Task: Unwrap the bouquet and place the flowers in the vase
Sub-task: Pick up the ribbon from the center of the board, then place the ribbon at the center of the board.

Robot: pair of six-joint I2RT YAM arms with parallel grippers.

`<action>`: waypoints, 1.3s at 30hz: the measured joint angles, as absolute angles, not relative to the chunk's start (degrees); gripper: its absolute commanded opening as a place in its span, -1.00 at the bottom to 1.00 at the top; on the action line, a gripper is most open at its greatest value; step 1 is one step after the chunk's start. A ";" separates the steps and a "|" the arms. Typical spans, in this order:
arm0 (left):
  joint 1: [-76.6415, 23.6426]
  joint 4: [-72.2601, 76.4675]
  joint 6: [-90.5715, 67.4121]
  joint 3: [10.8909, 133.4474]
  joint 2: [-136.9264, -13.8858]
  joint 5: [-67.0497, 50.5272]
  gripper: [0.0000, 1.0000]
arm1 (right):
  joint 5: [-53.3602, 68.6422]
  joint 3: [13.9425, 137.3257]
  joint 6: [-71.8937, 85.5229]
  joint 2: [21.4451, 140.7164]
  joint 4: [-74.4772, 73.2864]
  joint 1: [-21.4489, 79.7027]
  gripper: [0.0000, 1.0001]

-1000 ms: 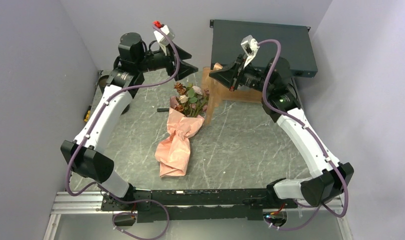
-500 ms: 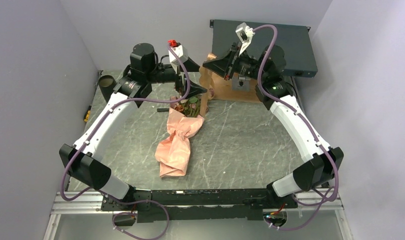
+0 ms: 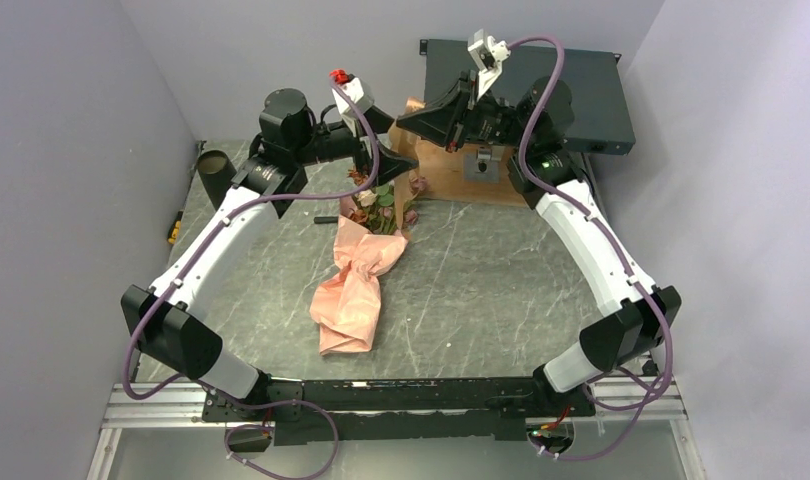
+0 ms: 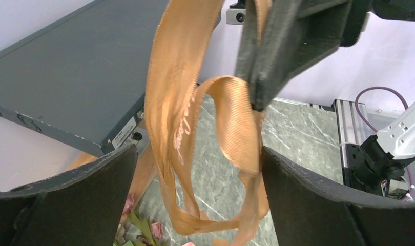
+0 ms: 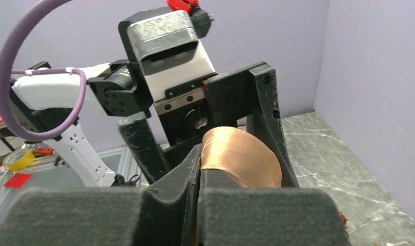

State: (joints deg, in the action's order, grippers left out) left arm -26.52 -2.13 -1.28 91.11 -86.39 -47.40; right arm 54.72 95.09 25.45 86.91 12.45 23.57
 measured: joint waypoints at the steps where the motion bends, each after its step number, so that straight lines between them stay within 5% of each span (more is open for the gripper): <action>1: -26.55 -1.80 -1.58 90.96 -86.41 -47.03 0.65 | 55.13 95.50 25.74 87.18 12.58 23.73 -1.00; 2: -26.57 -1.63 -1.93 90.94 -86.46 -46.68 0.39 | 55.48 95.79 25.89 87.37 12.64 23.86 -1.00; 5: -26.57 -1.58 -2.81 91.00 -86.50 -46.81 -0.97 | 56.10 96.18 26.24 87.90 13.04 24.18 -1.00; 8: -26.61 -1.48 -2.90 91.00 -86.50 -47.68 -1.00 | 55.96 96.68 26.13 88.47 12.88 24.38 -0.93; 17: -19.29 -4.23 -8.34 92.14 -87.07 -48.34 -1.00 | 50.52 95.53 22.85 88.03 8.49 24.16 0.22; 24: -11.03 -14.63 -5.63 105.23 -94.78 -42.78 -1.00 | 46.41 92.58 19.33 87.00 3.33 24.08 0.85; 39: -8.36 -15.64 11.35 116.11 -119.68 -2.87 -0.98 | 44.88 90.96 5.82 81.91 -8.95 24.10 1.00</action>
